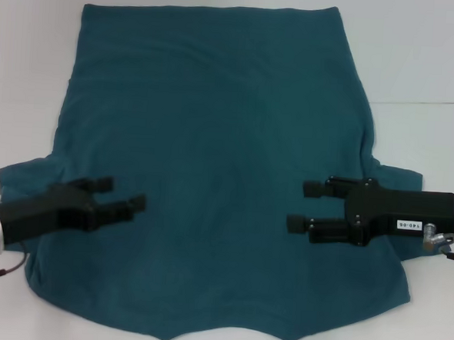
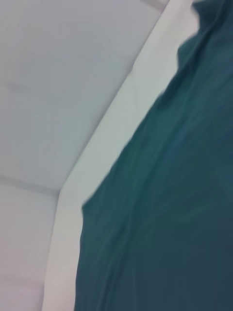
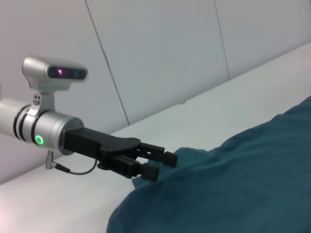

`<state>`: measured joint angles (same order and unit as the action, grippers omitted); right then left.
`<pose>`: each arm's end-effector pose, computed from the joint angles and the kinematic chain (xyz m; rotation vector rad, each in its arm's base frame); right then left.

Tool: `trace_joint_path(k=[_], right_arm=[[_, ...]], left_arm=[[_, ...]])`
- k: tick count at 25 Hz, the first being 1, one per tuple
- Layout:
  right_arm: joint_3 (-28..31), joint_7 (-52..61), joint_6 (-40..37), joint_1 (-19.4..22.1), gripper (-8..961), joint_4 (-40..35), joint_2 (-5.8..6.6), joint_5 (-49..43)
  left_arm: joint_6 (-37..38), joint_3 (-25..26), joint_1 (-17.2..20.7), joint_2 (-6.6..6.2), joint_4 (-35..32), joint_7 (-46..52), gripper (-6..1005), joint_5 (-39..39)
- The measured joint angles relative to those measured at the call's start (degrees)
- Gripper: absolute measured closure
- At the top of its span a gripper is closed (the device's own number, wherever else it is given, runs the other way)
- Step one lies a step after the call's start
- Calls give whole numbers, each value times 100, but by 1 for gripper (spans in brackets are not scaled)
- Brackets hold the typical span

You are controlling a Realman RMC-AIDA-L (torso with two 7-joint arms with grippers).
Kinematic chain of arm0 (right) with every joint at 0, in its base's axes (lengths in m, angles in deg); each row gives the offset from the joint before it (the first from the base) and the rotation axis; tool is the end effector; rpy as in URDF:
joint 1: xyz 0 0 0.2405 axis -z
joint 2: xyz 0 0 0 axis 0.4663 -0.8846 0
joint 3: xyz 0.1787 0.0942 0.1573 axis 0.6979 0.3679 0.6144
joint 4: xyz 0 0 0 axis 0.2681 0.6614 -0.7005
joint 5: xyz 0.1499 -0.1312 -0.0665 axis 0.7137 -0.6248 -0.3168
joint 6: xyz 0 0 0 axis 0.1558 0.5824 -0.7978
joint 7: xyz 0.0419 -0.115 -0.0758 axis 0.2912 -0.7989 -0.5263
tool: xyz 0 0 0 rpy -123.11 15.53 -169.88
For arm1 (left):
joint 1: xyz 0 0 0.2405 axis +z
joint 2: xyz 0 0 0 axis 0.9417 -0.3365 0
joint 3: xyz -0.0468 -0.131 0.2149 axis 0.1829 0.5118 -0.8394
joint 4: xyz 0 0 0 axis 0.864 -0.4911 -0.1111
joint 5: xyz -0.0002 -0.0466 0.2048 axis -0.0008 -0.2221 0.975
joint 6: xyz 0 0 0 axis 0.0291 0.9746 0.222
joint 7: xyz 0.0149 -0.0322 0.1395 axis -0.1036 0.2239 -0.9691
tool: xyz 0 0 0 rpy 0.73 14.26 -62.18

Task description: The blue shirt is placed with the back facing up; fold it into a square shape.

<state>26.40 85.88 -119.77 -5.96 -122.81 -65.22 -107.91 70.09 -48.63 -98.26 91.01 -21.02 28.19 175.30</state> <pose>0.2542 0.3451 0.0132 -2.7359 0.6859 0.6971 -0.2766 0.3456 -0.0068 -2.4260 -0.9249 -0.6856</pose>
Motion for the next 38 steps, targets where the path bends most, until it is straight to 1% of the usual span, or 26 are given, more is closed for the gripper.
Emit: trace_joint_path(k=[2,5,10,15,22,29,38], right_arm=[[0,19,10,6,53,28,-1,44],[6,56,30,-4,53,63,-3,53],[60,81,68,-28,53,74,-36,61],[63,152,157,-45,53,74,-38,67],[61,204,179,-44,54,74,-2,67],[61,205,216,-47,54,74,1,67],[61,222,237,-58,53,74,-8,68]], left_arm=[[-186,180,5,0,71,46,124,-4],[-439,313,16,5,113,187,124,-5],[-1069,338,88,8,150,507,124,-6],[-1610,396,153,8,155,798,124,-6],[-1653,635,167,9,151,780,123,-21],[-1649,821,175,6,118,781,123,-36],[-1669,992,381,-8,-59,780,124,-39]])
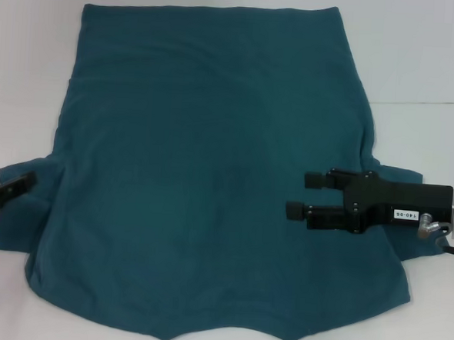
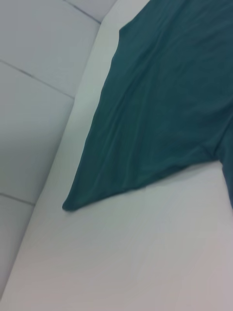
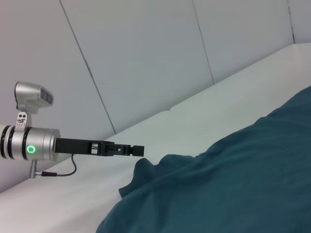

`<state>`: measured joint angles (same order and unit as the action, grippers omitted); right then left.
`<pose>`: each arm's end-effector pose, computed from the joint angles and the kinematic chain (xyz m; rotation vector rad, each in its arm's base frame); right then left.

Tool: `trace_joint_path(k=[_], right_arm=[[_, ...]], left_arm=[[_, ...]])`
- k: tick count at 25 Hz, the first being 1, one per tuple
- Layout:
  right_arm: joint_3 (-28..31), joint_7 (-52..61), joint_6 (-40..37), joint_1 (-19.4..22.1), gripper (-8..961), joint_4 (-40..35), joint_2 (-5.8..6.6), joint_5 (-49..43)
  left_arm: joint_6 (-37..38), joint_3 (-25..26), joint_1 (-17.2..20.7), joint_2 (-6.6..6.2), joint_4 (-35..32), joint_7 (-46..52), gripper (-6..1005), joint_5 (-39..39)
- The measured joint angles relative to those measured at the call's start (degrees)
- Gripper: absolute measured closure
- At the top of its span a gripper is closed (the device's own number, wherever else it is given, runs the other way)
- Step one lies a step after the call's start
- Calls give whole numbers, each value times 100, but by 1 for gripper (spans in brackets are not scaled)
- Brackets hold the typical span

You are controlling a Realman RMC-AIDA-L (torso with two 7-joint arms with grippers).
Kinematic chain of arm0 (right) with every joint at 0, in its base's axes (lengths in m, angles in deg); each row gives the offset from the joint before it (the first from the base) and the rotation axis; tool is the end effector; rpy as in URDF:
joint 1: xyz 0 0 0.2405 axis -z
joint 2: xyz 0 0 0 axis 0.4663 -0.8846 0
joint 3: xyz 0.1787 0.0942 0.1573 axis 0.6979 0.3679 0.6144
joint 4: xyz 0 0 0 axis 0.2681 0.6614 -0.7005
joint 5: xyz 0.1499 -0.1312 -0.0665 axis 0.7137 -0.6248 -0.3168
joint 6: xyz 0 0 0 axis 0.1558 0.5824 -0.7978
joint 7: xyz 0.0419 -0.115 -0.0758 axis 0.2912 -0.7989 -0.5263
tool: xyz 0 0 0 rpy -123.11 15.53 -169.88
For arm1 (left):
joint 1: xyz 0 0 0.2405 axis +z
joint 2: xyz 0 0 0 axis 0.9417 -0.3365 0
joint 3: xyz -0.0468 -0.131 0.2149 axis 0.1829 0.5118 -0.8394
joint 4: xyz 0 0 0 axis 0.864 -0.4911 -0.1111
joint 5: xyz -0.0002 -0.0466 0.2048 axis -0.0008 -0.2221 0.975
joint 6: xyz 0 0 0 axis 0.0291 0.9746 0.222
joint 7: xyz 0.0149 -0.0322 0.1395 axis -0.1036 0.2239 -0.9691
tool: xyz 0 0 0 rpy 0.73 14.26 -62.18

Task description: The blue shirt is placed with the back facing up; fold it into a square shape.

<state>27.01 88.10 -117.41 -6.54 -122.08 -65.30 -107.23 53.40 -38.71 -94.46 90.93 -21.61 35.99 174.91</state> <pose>0.2539 0.3523 0.0129 -2.6853 0.7510 0.7117 -0.3514 0.3460 0.0366 -1.8816 -1.2175 -0.6235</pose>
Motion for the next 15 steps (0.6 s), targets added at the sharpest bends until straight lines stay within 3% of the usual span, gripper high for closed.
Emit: trace_joint_path(k=[15], right_arm=[[0,8,-3,-8,53,0,-21,-1]], left_arm=[[6,27,180,17,142,-191,124,61]])
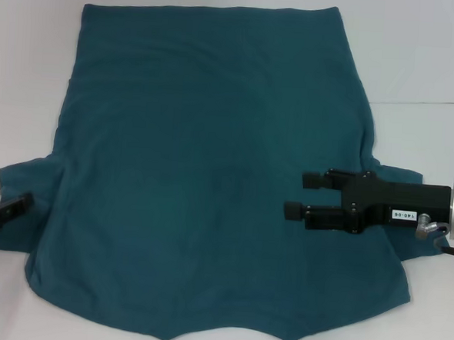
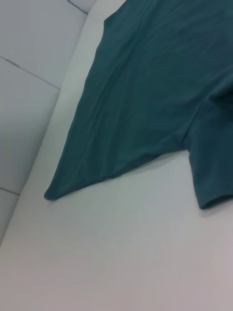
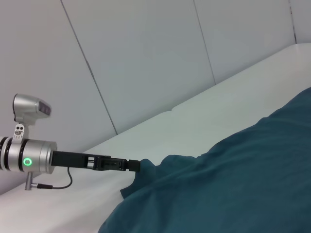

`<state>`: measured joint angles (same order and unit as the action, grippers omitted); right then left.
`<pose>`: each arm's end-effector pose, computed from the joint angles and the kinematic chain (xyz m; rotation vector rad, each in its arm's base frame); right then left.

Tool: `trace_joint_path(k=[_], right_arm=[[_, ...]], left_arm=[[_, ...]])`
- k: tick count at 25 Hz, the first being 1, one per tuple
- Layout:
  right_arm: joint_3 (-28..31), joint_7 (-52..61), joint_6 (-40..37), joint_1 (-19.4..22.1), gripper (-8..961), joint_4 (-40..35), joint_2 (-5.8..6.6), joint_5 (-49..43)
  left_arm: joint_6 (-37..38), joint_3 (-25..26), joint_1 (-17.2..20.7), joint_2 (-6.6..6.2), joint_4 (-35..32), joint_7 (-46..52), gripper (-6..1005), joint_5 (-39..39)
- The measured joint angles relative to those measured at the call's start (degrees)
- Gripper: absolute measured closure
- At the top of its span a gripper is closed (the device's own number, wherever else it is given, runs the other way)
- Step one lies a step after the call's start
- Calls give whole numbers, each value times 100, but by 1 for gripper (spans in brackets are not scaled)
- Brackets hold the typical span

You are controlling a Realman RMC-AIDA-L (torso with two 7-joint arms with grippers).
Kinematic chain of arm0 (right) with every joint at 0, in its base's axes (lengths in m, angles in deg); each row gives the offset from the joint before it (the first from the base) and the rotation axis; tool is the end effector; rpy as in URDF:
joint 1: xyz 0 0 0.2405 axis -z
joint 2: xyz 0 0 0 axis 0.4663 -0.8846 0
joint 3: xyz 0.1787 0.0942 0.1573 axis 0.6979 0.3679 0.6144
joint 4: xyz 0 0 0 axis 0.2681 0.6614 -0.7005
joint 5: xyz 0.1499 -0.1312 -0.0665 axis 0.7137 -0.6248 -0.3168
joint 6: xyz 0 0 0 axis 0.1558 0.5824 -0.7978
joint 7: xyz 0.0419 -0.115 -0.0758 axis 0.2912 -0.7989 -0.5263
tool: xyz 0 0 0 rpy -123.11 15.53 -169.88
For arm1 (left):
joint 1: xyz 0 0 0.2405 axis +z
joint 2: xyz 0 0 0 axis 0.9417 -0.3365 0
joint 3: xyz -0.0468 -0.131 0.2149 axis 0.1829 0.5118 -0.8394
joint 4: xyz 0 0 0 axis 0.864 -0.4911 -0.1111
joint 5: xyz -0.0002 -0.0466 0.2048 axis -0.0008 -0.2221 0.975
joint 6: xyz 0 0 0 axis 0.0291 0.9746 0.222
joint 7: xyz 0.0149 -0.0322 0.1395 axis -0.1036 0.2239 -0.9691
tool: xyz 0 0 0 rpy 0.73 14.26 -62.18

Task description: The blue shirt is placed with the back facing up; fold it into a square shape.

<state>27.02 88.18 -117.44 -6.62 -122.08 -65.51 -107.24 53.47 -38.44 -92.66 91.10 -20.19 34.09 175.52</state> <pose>0.2527 0.3521 0.0115 -2.6876 0.7531 0.7164 -0.3637 0.3311 0.0283 -1.8830 -1.2426 -0.5880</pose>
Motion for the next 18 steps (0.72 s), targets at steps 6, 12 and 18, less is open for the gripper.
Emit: trace_joint_path(k=[6,12,18], right_arm=[[0,-1,0,20,54,0,-8,0],[0,-7,13,30,53,0,-8,0],[0,-9,39,29,53,0,-8,0]], left_arm=[[-37,-33,-93,-7,118,-28,123,0],[-108,-65,-159,-10,205,-90,136,7],[-112,-75,-190,-16,249,-114,152,8]])
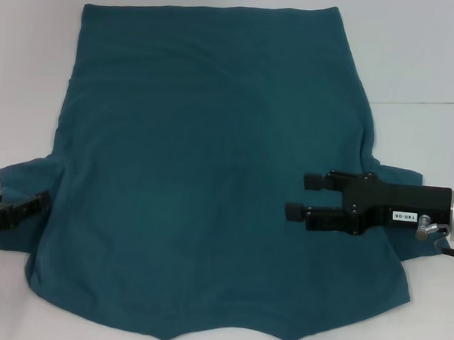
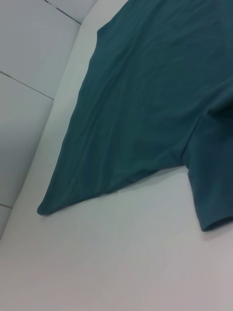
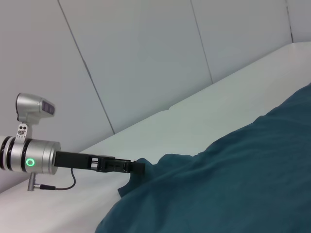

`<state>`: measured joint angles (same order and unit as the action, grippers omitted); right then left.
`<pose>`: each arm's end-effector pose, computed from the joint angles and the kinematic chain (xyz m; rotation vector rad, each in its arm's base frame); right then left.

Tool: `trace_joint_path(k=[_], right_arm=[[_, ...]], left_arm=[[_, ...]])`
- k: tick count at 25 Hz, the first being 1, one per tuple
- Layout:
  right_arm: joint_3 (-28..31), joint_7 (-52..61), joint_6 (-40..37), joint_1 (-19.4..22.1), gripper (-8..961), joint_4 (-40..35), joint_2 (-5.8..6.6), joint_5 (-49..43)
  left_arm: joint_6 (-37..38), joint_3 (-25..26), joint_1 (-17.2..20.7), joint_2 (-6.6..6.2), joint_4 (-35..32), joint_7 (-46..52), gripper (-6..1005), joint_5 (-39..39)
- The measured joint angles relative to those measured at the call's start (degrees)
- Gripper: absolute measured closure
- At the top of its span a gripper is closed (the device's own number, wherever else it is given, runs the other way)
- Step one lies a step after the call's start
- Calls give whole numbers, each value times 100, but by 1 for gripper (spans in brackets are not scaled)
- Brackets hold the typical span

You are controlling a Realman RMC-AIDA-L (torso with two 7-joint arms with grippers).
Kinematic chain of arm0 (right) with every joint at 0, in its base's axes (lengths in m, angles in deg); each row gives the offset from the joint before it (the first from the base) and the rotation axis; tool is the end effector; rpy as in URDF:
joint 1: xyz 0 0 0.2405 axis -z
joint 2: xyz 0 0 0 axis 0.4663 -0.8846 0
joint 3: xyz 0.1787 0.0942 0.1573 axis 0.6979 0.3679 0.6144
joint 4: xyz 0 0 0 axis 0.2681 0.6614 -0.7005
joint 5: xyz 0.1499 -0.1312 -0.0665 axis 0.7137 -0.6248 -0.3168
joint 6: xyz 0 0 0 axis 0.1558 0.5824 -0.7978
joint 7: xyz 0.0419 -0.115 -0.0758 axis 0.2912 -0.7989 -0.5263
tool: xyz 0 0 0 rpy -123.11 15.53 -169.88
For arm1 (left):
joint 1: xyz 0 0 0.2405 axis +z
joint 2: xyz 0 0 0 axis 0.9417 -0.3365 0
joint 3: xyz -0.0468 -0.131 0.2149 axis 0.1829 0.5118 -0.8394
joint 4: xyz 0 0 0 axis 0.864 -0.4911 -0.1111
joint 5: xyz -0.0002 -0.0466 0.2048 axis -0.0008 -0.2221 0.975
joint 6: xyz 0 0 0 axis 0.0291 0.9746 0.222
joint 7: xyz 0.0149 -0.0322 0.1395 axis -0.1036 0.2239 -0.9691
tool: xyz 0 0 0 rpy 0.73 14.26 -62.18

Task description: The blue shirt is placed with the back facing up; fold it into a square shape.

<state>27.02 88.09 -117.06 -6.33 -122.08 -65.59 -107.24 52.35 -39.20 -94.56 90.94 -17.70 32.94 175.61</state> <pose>0.2548 0.3514 0.0110 -2.6799 0.7593 0.7120 -0.3560 0.3398 0.0172 -1.9216 -1.2343 -0.5828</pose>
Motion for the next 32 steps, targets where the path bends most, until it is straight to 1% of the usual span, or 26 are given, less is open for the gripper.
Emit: trace_joint_path(k=[8,13,19,21,32], right_arm=[[0,-9,11,-5,53,0,0,0],[0,-17,23,-7,54,0,0,0],[0,-10,24,-7,54,0,0,0],[0,-5,29,-7,54,0,0,0],[0,0,71,19,53,0,0,187]], left_arm=[[-73,-45,-27,4,13,-74,173,-15],[-143,-46,-65,6,40,-72,392,-7],[-177,-46,-95,7,42,-63,611,-6],[-181,-46,-101,7,42,-62,848,-8],[-239,4,-98,-18,-53,-49,998,0]])
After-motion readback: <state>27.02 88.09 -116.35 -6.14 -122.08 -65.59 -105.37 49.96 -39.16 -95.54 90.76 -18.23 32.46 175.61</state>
